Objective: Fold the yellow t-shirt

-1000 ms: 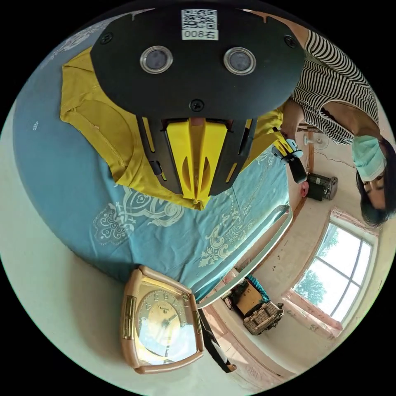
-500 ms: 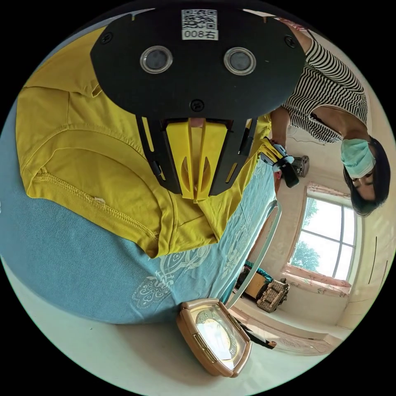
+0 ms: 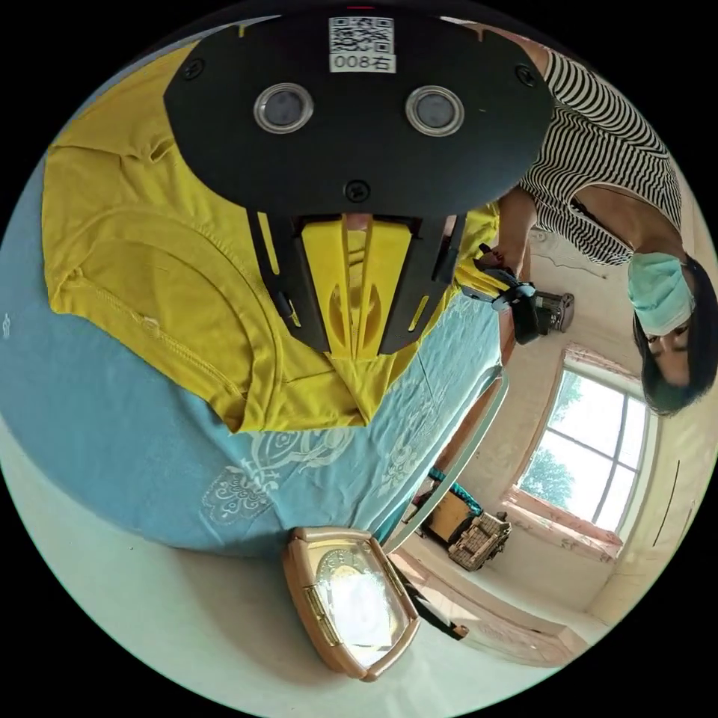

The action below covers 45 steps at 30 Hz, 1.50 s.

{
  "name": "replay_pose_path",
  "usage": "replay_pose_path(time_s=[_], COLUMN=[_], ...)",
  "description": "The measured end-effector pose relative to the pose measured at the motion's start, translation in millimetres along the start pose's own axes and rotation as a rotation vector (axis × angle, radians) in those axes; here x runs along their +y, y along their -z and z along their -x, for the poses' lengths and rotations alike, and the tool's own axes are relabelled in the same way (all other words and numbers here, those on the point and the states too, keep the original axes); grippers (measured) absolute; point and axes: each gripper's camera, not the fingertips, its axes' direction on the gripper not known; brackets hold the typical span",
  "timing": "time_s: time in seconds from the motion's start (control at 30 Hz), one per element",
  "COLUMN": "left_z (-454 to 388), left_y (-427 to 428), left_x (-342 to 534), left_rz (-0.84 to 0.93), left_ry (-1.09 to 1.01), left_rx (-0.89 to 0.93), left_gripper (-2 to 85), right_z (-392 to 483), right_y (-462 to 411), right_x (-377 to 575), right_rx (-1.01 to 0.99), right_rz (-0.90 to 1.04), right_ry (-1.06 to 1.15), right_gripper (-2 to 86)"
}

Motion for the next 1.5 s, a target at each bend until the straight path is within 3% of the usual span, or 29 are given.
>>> replay_pose_path(time_s=[0.23,0.53,0.63,0.8,1.03,1.17,1.27,1.33,1.5], left_z=[6.2,-8.3,-14.8,-24.9,-46.3,-56.9,-76.9,-82.0,-121.1], left_y=[-2.5,-1.7,-4.6,-2.5,-7.0,-9.6,-5.9,-14.4,-16.0], left_x=[-14.7,-40.0,-48.6,-62.2,-81.8,-89.7,-91.1,-96.9,-116.8], left_rz=[-0.024,-0.074,-0.070,-0.091,-0.099,-0.131,-0.169,-0.102,-0.170], left_ry=[0.119,0.125,0.126,0.149,0.149,0.140,0.113,0.136,0.067], left_rx=[-0.134,-0.145,-0.146,-0.180,-0.212,-0.173,-0.189,-0.192,-0.158], left_gripper=[0.5,0.1,0.1,0.1,0.2,0.2,0.3,0.3,0.8], right_z=[29.9,45.7,41.7,99.2,168.8,183.4,207.5,210.2,181.4], right_y=[-97.5,-79.0,-70.3,-27.9,-71.0,-62.1,-35.3,-11.4,87.7], right_x=[-38.3,13.6,33.7,130.5,277.7,312.3,342.1,368.9,480.2], right_rx=[0.155,0.194,0.102,0.078,0.170,0.172,0.230,0.316,0.474], right_rz=[0.164,0.108,0.062,-0.050,0.179,0.132,0.091,0.059,-0.075], right_ry=[0.070,0.035,-0.023,0.031,0.045,0.006,0.046,0.010,-0.235], right_gripper=[-0.1,0.1,0.1,0.1,0.1,0.1,0.2,0.2,0.4])
